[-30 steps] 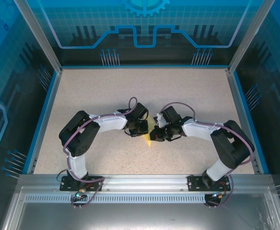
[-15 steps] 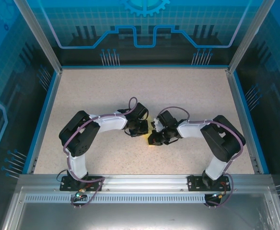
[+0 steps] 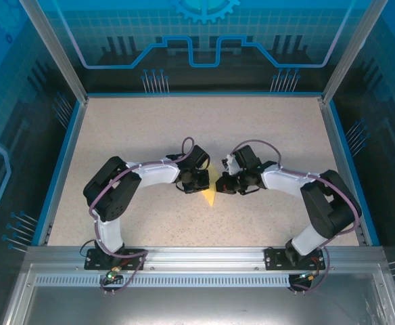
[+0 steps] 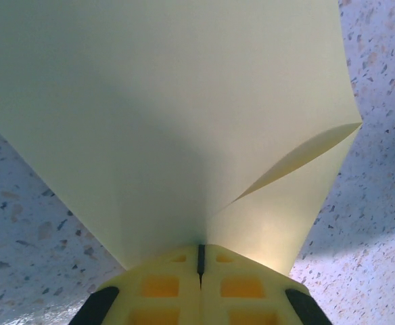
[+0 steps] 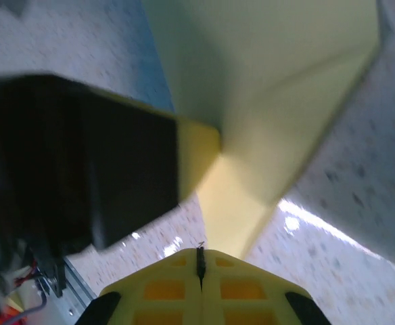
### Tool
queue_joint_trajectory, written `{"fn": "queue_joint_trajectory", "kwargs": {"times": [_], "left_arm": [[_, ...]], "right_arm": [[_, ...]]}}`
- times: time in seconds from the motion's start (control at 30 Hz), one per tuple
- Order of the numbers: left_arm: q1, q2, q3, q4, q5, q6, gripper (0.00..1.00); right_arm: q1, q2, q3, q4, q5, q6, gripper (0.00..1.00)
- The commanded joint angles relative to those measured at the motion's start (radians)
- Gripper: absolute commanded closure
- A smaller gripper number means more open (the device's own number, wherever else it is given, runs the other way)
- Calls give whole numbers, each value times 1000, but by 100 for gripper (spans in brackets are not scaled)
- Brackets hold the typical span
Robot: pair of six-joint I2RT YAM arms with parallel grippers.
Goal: Fold a paper plane with a square sheet of paper (pick it up from the middle)
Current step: Third fold the triangle at the center of the table.
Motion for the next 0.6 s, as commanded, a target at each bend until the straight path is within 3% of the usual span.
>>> {"fn": "queue_joint_trajectory", "kwargs": {"times": [0.0,0.33,0.57], "left_arm": [[-9,80,-52,-137,-78,-5,100],[-8,82,-52,-134,-76,-6,100],[-8,83,-52,-143,-83,-6,100]], "right_arm": [[6,71,38,3,-7,-28,100],[13,182,37,1,27,-19,100],[23,124,24,-28,37,-16,100]]}}
